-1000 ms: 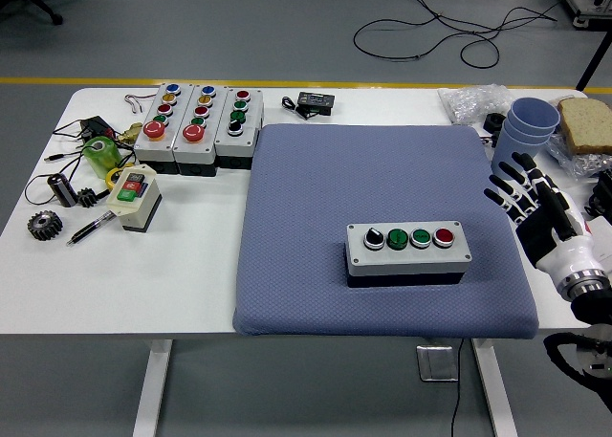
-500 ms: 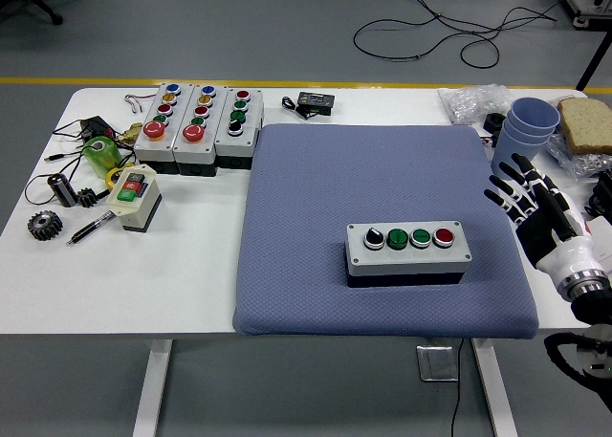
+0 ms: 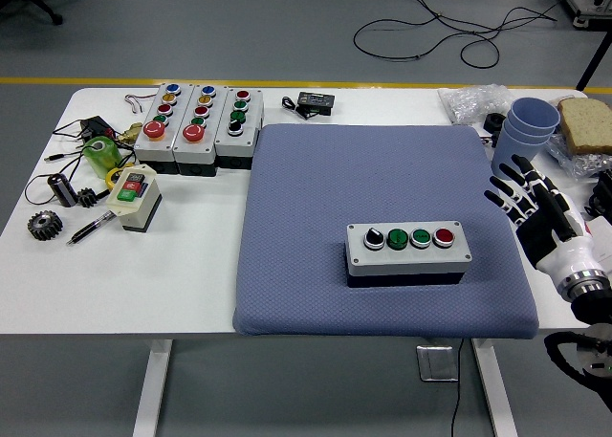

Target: Pick up the button,place it on the desk,press the button,press the button

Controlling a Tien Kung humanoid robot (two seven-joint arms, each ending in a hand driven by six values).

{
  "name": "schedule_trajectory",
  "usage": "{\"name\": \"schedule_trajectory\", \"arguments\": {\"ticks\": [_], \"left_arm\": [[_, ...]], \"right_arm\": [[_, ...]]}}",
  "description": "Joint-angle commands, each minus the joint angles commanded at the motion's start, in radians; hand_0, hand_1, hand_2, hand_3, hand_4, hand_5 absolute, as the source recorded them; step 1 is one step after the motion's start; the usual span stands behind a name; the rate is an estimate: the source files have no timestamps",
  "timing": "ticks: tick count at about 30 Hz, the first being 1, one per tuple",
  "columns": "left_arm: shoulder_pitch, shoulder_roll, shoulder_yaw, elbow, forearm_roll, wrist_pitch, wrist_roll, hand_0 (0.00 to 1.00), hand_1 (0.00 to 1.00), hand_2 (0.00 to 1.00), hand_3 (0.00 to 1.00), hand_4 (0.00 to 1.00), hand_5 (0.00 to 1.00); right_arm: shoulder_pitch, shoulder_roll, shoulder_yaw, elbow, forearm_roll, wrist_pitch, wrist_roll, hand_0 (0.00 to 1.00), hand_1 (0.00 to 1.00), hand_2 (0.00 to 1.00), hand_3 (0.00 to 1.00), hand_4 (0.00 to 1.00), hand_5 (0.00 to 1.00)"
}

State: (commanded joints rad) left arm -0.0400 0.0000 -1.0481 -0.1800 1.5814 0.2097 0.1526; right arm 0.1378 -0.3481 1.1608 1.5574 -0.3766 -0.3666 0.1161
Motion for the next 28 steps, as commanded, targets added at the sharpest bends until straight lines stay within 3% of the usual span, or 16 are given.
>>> {"name": "schedule_trajectory", "arguments": {"ticks": [28], "left_arm": [[0.003,0.0,-0.007,0.0,0.014,0.001,-0.001,0.593,0.636,0.672,0.546,0.351,0.696]], "right_arm": [[-0.003,-0.002,-0.003,0.001,0.009,0.006,-0.013,0.719,0.646,0.686,0.659,0.745,0.319]]}}
